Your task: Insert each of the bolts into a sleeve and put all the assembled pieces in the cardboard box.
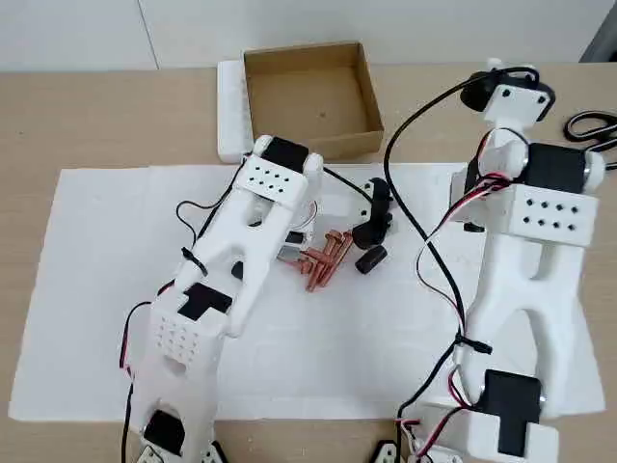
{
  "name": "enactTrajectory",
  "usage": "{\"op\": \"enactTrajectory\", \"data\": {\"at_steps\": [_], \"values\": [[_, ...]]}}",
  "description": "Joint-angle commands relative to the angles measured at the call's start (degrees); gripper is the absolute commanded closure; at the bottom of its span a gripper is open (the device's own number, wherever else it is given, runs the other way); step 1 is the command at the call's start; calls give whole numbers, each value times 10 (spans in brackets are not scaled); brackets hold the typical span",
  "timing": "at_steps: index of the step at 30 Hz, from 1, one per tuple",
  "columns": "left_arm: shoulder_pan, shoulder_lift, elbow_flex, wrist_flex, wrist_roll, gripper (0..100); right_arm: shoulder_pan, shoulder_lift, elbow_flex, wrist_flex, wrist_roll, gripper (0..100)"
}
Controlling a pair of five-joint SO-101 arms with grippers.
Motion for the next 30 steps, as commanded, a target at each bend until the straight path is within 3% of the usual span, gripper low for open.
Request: {"op": "enactTrajectory", "data": {"at_steps": [1,18,30], "values": [[1,-5,-3,-10,1,864,4,-28,-7,-7,-4,994],[3,47,-29,-23,21,869,4,-29,-7,-7,-4,994],[20,42,-72,4,22,994,4,-27,-7,-8,-4,994]]}}
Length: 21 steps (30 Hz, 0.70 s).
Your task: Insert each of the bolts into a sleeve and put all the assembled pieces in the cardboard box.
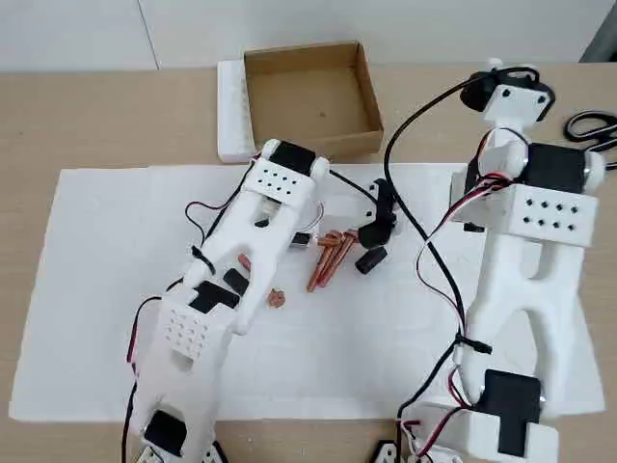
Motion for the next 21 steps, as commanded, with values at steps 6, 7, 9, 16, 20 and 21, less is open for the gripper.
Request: {"op": "enactTrajectory", "data": {"at_steps": [6,7,9,16,20,21], "values": [[18,-6,-92,55,4,994,4,-26,-7,-8,-4,994],[18,-6,-103,57,4,994,4,-26,-7,-8,-4,994],[16,-6,-125,58,2,994,4,-26,-7,-9,-4,994],[-20,-7,-112,60,-133,995,4,-26,-7,-8,-4,994],[-40,-25,-73,61,-213,995,5,-26,-7,-8,-4,994],[-41,-39,-55,61,-229,995,5,-26,-7,-9,-4,994]]}}
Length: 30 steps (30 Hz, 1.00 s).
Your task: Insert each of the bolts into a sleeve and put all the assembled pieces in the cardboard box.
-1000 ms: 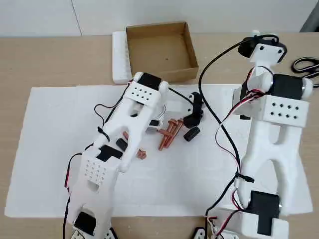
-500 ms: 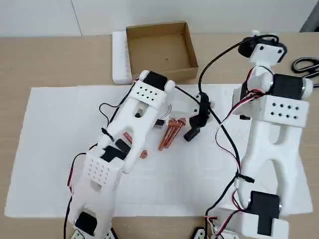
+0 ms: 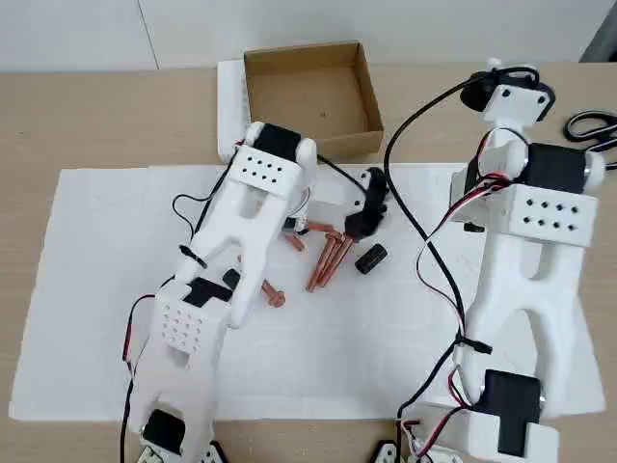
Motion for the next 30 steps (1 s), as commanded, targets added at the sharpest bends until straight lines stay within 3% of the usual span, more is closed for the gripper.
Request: {"op": "enactTrajectory", "data": {"at_steps": [1,7,11,19,25,30], "values": [[-8,-58,44,15,-152,995,5,-26,-7,-9,-4,994],[1,-173,172,14,-185,995,4,-26,-7,-9,-4,994],[-8,-222,184,13,-181,995,4,-26,-7,-8,-4,994],[-47,-292,189,13,-89,995,3,-26,-7,-9,-4,994],[-72,-369,314,14,-91,995,2,-26,-7,-9,-4,994],[-101,-439,427,13,-141,995,2,-26,-7,-9,-4,994]]}}
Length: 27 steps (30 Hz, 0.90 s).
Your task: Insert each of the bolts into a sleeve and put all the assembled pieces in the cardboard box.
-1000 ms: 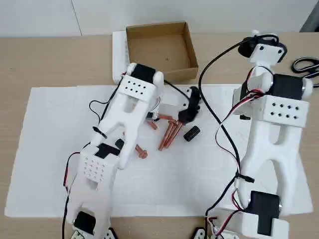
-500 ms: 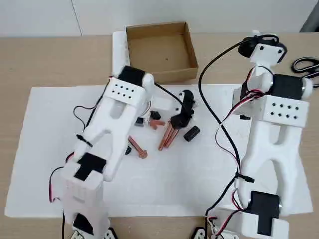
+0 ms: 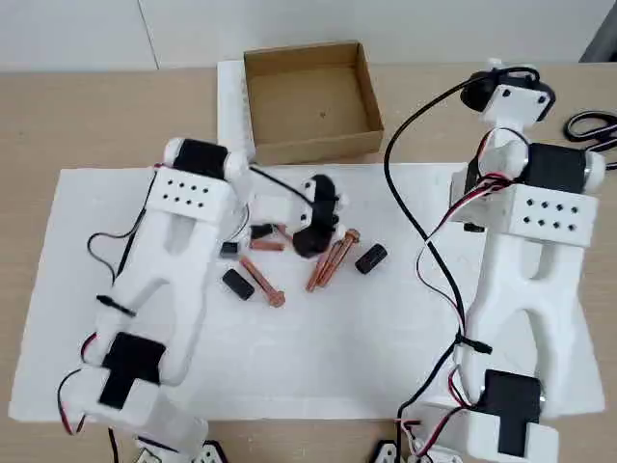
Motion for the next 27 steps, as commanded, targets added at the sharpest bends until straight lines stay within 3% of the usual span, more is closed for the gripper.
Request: {"op": "enactTrajectory", "data": {"at_steps": [1,11,15,23,27], "values": [[-33,-70,57,12,-149,995,2,-26,-7,-9,-4,994],[-142,-34,98,-15,-243,995,1,-26,-7,-9,-4,994],[-154,17,94,-55,-243,995,1,-26,-7,-9,-4,994],[-152,136,-15,-58,-241,993,1,-26,-7,-5,-4,994],[-154,196,-88,-43,-195,947,1,-26,-7,-5,-4,994]]}}
